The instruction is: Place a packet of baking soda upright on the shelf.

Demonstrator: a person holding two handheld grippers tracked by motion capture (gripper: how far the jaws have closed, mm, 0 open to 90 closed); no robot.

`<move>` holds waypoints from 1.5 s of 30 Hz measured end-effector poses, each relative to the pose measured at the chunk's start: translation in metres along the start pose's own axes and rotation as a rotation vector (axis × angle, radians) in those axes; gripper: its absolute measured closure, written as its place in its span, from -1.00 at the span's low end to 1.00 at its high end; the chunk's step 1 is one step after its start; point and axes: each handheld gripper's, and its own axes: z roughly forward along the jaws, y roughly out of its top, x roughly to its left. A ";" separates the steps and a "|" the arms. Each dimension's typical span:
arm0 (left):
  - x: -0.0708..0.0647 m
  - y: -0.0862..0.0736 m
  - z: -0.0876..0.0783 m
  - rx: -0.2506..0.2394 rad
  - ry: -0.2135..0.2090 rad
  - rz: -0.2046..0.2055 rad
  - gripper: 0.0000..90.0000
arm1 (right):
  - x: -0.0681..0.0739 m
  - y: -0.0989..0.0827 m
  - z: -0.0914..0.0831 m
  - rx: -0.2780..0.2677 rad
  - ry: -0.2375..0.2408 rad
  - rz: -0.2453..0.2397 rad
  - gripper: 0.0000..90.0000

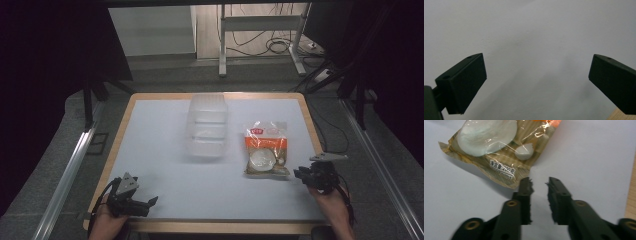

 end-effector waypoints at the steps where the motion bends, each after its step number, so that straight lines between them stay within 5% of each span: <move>1: 0.000 0.000 0.000 0.001 0.000 0.000 -0.97 | 0.001 0.001 0.001 0.002 -0.008 -0.013 0.80; 12: -0.001 0.000 0.001 0.006 0.002 0.013 -0.96 | 0.003 0.006 0.007 -0.010 -0.061 -0.033 0.95; 25: -0.003 0.001 0.002 0.021 0.010 0.030 -0.96 | -0.006 0.013 0.031 0.013 -0.001 -0.063 0.91; 31: -0.003 0.002 0.003 0.027 0.013 0.030 -0.95 | 0.001 0.016 0.042 0.054 0.008 -0.127 0.93; 37: -0.003 0.002 0.003 0.029 0.015 0.033 -0.95 | 0.000 0.014 0.040 0.064 0.041 -0.097 0.95; 45: -0.004 0.002 0.003 0.035 0.018 0.040 -0.94 | 0.007 0.010 0.036 0.085 0.113 -0.125 0.96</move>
